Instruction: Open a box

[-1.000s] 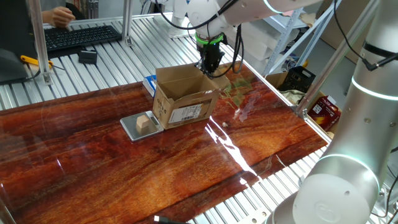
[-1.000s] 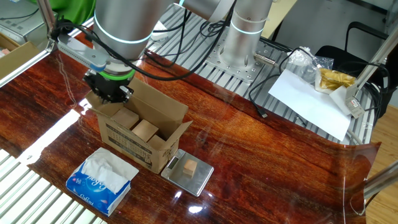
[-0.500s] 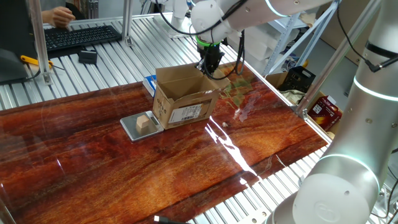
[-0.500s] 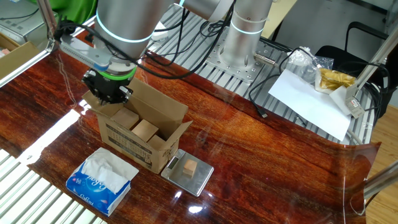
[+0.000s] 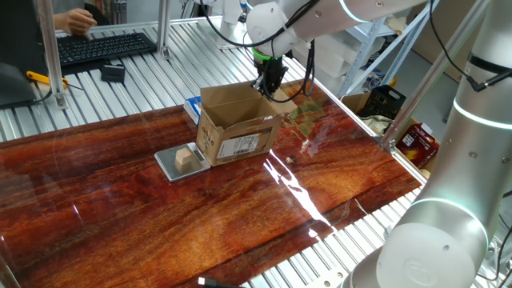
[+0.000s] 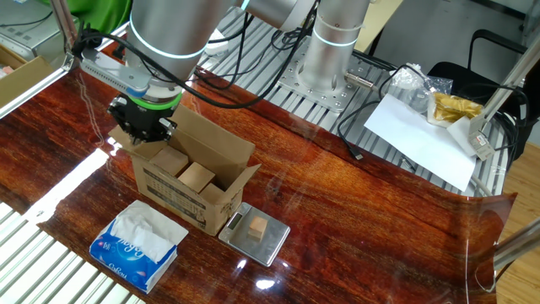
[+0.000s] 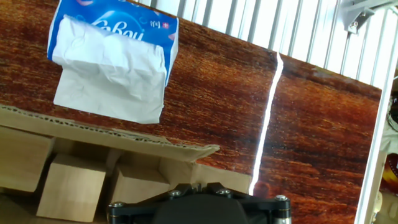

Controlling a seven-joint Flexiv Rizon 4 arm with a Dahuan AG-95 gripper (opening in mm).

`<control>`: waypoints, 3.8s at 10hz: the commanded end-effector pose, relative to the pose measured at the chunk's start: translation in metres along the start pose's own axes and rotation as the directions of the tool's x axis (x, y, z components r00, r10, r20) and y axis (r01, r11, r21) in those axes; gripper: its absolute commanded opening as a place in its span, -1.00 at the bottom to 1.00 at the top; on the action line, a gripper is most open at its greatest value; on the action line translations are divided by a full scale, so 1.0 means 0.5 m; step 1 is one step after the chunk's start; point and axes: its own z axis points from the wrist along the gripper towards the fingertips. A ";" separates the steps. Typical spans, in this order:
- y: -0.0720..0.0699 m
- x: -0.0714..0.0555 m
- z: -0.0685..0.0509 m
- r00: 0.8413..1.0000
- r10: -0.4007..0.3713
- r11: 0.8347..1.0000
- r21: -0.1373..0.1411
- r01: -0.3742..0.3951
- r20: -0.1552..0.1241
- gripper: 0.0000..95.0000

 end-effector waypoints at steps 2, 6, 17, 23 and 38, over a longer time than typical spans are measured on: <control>0.001 -0.006 0.014 1.000 -0.004 1.000 -0.011 0.004 0.017 -1.00; 0.001 -0.009 0.021 1.000 0.006 1.000 -0.031 -0.006 0.016 -1.00; -0.006 0.001 -0.007 0.984 0.146 0.956 -0.242 -0.168 -0.104 -1.00; 0.031 0.025 -0.052 0.956 0.247 0.907 -0.309 -0.285 -0.158 -1.00; 0.085 0.032 -0.144 0.896 0.385 0.819 -0.365 -0.443 -0.223 -1.00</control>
